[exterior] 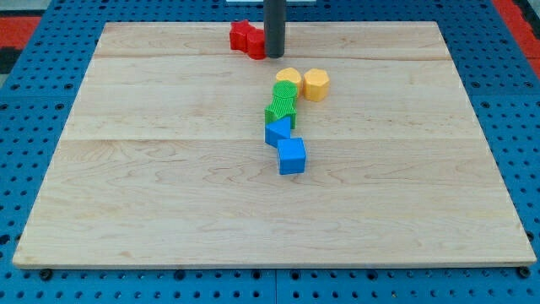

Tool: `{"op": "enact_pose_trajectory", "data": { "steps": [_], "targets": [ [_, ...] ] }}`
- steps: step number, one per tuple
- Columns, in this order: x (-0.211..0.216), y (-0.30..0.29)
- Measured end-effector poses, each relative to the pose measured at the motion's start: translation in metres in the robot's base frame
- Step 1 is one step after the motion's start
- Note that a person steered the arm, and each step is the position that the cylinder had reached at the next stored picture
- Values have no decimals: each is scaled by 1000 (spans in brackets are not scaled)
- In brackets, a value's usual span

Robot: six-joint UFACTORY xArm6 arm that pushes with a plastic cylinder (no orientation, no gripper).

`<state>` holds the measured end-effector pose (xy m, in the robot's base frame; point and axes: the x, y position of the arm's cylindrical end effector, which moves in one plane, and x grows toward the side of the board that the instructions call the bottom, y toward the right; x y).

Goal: Slide the yellow heart along with yellow hexagon a bit right

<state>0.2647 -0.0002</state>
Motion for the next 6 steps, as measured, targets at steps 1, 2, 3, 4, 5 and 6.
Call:
{"op": "enact_pose_trajectory", "data": {
  "steps": [1, 2, 3, 4, 5, 6],
  "targets": [
    [3, -2],
    [24, -23],
    [56, -31],
    [67, 3],
    [67, 60],
    [72, 70]
  ]
}}
